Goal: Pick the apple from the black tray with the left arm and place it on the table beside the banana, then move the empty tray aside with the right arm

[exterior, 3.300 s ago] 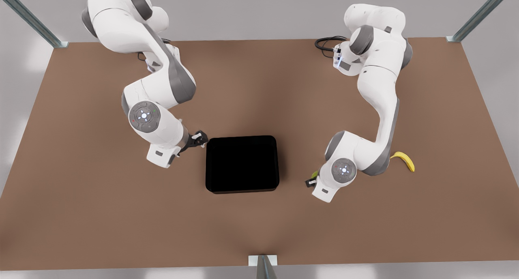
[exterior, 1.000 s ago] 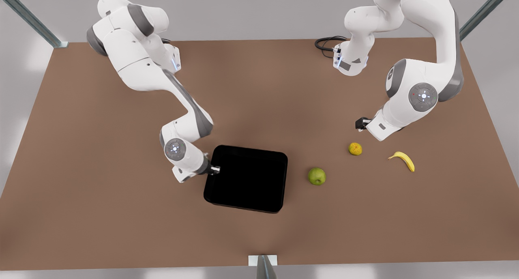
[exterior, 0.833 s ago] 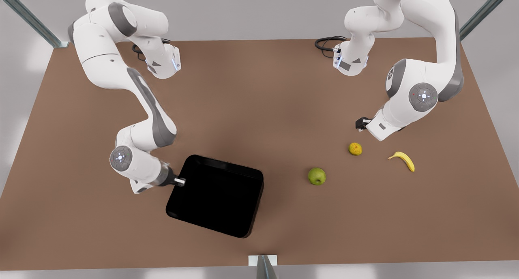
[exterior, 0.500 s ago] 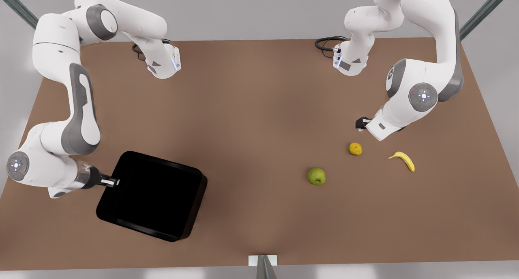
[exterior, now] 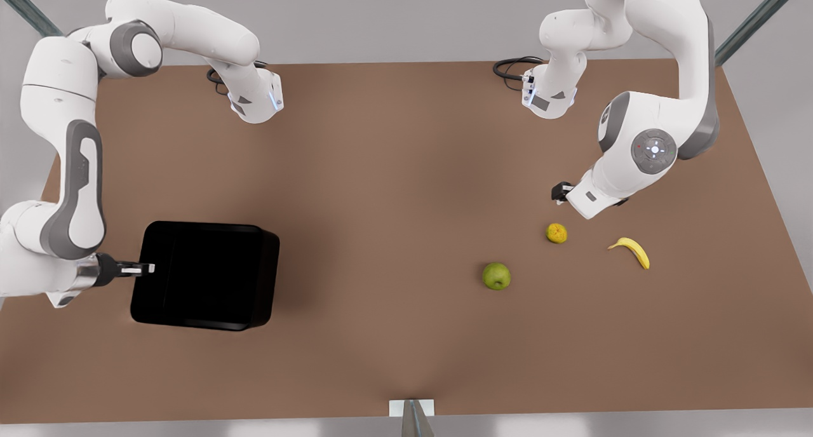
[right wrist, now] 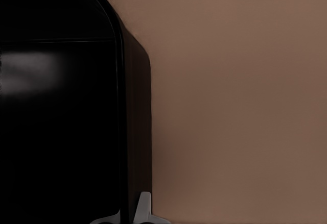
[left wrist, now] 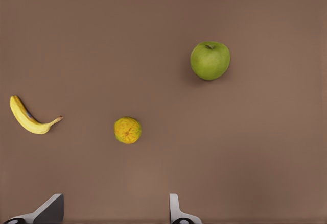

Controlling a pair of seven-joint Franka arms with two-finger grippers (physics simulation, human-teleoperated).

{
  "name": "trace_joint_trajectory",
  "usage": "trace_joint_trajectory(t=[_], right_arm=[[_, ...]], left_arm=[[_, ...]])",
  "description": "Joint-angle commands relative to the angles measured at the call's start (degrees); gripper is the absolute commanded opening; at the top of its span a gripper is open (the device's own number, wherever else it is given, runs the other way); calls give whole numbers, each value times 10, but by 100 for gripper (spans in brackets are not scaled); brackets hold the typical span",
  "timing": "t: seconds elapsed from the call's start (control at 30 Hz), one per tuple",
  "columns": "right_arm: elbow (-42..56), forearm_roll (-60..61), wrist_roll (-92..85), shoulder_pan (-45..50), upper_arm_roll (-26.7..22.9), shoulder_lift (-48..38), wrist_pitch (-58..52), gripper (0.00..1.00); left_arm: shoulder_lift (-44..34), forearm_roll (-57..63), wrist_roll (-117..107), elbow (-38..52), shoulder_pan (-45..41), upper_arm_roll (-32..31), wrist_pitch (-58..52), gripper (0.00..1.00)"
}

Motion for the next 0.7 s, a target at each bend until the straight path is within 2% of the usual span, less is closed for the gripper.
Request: trace_joint_trajectory(t=[0.0,0.43,0.47,0.53,0.57,0.6,0.67], right_arm=[[1,-7,-182,0,-3,4,-2,7],[1,-6,-199,0,-11,44,33,9],[0,-6,-199,0,-11,44,33,15],[1,-6,-198,0,-11,45,33,45],[1,-6,-196,0,-12,46,33,81],[1,-6,-196,0,-13,48,37,100],[1,-5,-189,0,-13,47,37,100]], left_arm=[[0,1,-7,0,2,-1,0,100],[1,1,-7,0,2,-1,0,100],[1,1,-7,0,2,-1,0,100],[1,1,-6,0,2,-1,0,100],[1,1,-6,0,2,-1,0,100],[1,1,-6,0,2,-1,0,100],[1,1,-6,0,2,-1,0,100]])
